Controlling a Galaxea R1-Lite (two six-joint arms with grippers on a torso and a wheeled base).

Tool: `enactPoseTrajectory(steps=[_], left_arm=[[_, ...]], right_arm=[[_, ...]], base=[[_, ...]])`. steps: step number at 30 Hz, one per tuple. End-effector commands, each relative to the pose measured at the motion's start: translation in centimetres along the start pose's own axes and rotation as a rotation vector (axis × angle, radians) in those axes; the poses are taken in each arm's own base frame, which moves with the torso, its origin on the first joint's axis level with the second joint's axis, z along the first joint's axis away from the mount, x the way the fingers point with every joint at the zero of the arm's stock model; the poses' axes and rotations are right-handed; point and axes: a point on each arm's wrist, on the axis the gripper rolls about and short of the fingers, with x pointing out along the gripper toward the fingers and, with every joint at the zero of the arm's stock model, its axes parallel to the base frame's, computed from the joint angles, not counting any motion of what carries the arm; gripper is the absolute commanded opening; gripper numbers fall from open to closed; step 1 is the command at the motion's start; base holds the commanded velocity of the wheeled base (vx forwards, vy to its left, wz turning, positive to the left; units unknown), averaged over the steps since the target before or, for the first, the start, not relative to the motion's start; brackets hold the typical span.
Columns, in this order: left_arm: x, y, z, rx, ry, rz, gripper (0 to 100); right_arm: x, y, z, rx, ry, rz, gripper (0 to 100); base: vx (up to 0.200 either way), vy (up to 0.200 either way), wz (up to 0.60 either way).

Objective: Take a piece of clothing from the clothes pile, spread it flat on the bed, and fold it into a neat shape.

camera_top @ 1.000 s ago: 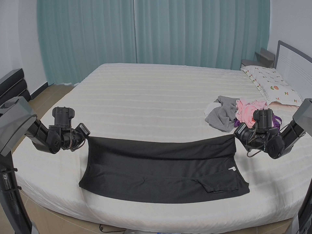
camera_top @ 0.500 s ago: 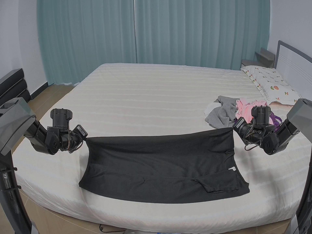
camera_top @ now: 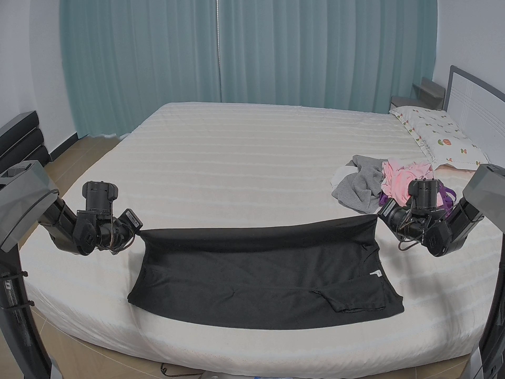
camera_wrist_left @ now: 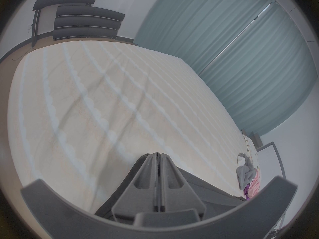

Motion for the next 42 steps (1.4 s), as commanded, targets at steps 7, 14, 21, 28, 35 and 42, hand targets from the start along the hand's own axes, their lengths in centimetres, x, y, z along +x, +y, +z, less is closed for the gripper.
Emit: enactPoseTrajectory(steps=[7,14,21,28,35,42], left_arm=[[-2.0,2.1,-2.3,0.065,0.085,0.058,0],[-2.1,3.1,-3.7,0.074,0.137,0.092,0],[-2.2,3.3,-4.3,0.078,0.161,0.093,0],[-2.1,3.6,-4.6,0.079,0.176,0.104,0],[-1.8,3.8,-4.9,0.08,0.187,0.113,0],[-2.2,3.5,-4.9,0.082,0.185,0.102,100]], right_arm=[[-3.1,-2.8,-2.8,-0.085,0.091,-0.021,0],[-4.0,-4.0,-4.0,-0.099,0.117,-0.04,0],[-4.6,-5.1,-5.3,-0.141,0.18,-0.067,0],[-4.9,-6.0,-6.1,-0.176,0.22,-0.095,0],[-4.8,-6.6,-6.7,-0.198,0.245,-0.113,0],[-4.8,-6.3,-6.4,-0.198,0.231,-0.09,100]], base=[[0.0,0.0,0.0],[0.0,0.0,0.0],[0.0,0.0,0.0],[0.0,0.0,0.0],[0.0,0.0,0.0],[0.0,0.0,0.0]])
